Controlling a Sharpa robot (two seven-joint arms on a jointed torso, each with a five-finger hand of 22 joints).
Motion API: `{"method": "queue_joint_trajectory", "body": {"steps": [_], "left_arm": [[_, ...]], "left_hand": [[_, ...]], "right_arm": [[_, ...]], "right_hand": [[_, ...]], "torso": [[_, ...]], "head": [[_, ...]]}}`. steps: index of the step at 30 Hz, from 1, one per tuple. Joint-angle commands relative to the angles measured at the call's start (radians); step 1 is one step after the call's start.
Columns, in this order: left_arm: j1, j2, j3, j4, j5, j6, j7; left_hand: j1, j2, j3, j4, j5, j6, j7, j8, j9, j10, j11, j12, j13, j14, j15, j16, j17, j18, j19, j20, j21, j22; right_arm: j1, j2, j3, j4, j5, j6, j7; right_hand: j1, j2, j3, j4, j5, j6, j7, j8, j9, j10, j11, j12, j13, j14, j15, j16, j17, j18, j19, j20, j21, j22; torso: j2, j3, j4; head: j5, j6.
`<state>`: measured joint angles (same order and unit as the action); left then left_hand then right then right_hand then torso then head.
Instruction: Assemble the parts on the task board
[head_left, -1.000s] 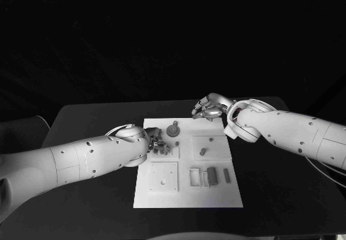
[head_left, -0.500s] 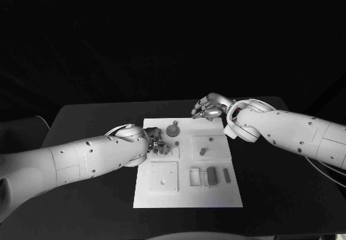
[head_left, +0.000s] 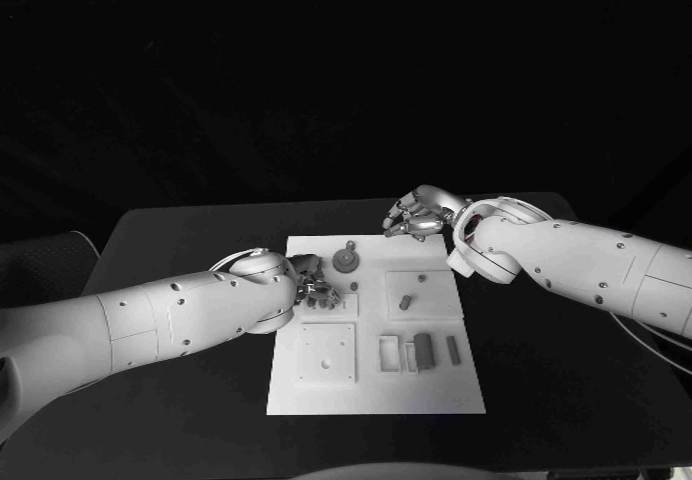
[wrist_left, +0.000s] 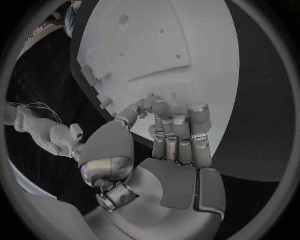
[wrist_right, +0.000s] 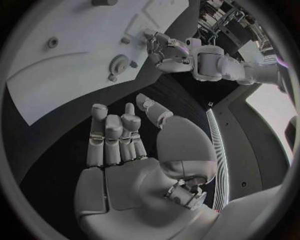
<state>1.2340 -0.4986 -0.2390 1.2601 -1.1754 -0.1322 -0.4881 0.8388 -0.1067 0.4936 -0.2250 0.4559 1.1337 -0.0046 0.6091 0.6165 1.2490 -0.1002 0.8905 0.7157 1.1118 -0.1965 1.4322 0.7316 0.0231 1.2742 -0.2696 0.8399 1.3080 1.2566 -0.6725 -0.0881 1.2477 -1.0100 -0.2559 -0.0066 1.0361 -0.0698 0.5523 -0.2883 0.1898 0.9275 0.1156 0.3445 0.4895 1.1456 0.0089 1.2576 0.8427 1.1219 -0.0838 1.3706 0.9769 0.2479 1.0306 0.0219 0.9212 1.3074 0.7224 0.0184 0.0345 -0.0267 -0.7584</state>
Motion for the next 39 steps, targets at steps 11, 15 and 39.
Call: {"method": "queue_joint_trajectory", "body": {"steps": [11,15,39], "left_arm": [[0.0,-0.004,0.001,0.011,0.001,-0.056,0.035],[0.0,-0.005,0.001,0.013,0.002,-0.064,0.037],[0.0,-0.001,0.001,0.009,-0.002,-0.029,0.023]], "left_hand": [[0.095,0.078,0.037,-0.048,0.011,0.004,0.002,0.007,-0.001,0.004,-0.006,0.004,-0.002,0.006,-0.009,0.005,-0.002,0.063,0.007,-0.003,0.009,0.019],[0.097,0.079,0.037,-0.05,0.012,0.005,0.002,0.007,-0.001,0.006,-0.006,0.004,-0.002,0.007,-0.009,0.005,-0.002,0.063,0.009,-0.003,0.009,0.019],[0.097,0.078,0.036,-0.051,0.013,0.006,0.002,0.007,-0.002,0.008,-0.006,0.003,-0.004,0.01,-0.01,0.005,-0.003,0.062,0.01,-0.003,0.01,0.018]], "right_arm": [[-0.001,0.001,0.0,-0.001,0.0,0.012,0.008],[-0.001,0.001,0.0,-0.001,0.0,0.013,0.008],[-0.001,0.002,0.0,-0.001,0.0,0.014,0.008]], "right_hand": [[-0.012,0.002,-0.001,0.006,0.004,-0.001,0.007,-0.006,0.001,-0.006,0.001,-0.004,0.001,-0.002,-0.008,-0.001,-0.002,0.014,0.0,0.002,-0.006,0.01],[-0.012,0.002,-0.001,0.005,0.004,-0.001,0.007,-0.006,0.001,-0.006,0.001,-0.004,0.001,-0.002,-0.008,-0.001,-0.002,0.014,0.0,0.002,-0.006,0.01],[-0.014,0.002,-0.001,0.005,0.004,-0.001,0.007,-0.007,0.002,-0.006,0.002,-0.004,0.001,-0.002,-0.008,-0.001,-0.002,0.014,0.0,0.002,-0.006,0.01]], "torso": [[0.0,0.0001,-0.0007],[0.0,0.0002,-0.0003],[0.0,0.0002,-0.0001]], "head": [[0.0,0.0],[0.0,0.0],[0.001,-0.003]]}}
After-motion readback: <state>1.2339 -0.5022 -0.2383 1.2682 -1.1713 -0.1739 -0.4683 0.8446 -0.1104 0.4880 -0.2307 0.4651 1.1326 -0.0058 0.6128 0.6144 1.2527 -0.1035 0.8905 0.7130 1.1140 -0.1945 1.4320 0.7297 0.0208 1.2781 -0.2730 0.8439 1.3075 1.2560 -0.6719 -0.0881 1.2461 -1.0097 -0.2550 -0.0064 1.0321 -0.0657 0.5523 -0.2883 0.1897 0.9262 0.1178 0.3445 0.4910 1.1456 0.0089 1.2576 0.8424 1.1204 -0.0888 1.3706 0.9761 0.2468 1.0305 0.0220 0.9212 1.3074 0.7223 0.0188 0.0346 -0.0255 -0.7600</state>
